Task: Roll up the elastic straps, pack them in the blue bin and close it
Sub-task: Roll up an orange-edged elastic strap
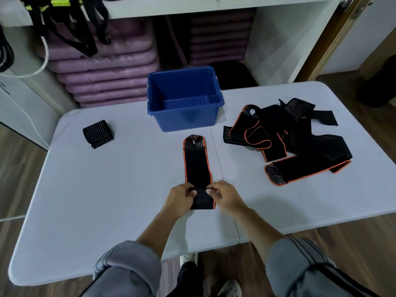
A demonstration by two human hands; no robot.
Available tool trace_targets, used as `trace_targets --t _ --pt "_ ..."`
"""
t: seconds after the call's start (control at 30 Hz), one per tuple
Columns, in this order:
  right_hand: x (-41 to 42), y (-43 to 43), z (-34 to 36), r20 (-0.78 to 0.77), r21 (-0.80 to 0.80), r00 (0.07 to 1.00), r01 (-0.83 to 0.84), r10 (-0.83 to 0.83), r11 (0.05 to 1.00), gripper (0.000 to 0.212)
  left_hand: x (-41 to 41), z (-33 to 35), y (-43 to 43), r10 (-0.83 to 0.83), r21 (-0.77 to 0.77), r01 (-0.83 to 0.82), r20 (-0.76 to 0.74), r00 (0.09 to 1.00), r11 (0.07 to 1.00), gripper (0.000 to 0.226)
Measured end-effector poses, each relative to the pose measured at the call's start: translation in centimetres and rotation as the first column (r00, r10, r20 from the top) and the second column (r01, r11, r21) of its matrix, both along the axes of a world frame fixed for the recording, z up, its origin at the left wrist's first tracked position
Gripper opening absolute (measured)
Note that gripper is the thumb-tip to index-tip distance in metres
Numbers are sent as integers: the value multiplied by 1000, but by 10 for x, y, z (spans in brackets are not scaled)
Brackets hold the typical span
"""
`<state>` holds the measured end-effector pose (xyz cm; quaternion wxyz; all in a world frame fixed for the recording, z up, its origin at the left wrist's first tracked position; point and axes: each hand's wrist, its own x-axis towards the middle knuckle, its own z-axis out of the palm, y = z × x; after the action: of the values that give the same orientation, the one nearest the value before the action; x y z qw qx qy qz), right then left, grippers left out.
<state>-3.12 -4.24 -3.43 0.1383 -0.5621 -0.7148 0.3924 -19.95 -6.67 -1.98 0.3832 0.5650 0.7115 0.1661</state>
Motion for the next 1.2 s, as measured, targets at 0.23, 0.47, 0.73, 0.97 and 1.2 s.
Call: trace_targets --t 0.23,0.47,0.73,0.97,1.2 --pt "-1 -2 -2 -142 2 982 124 -122 992 14 0 -8 -8 101 95 -102 17 995 990 22" --pt "-3 1 -2 -61 207 998 9 4 978 9 -11 -11 -13 -105 404 159 -153 983 901 16" --pt "16 5 8 101 157 957 -287 273 945 68 -30 -8 -15 -339 302 433 -317 886 849 69" --pt "-2 14 13 -61 -47 996 -66 63 997 32 -20 4 -4 -115 163 124 -66 991 979 30" --pt "-24 21 11 0 192 999 47 -48 980 18 -12 3 11 49 305 2 -160 986 952 23"
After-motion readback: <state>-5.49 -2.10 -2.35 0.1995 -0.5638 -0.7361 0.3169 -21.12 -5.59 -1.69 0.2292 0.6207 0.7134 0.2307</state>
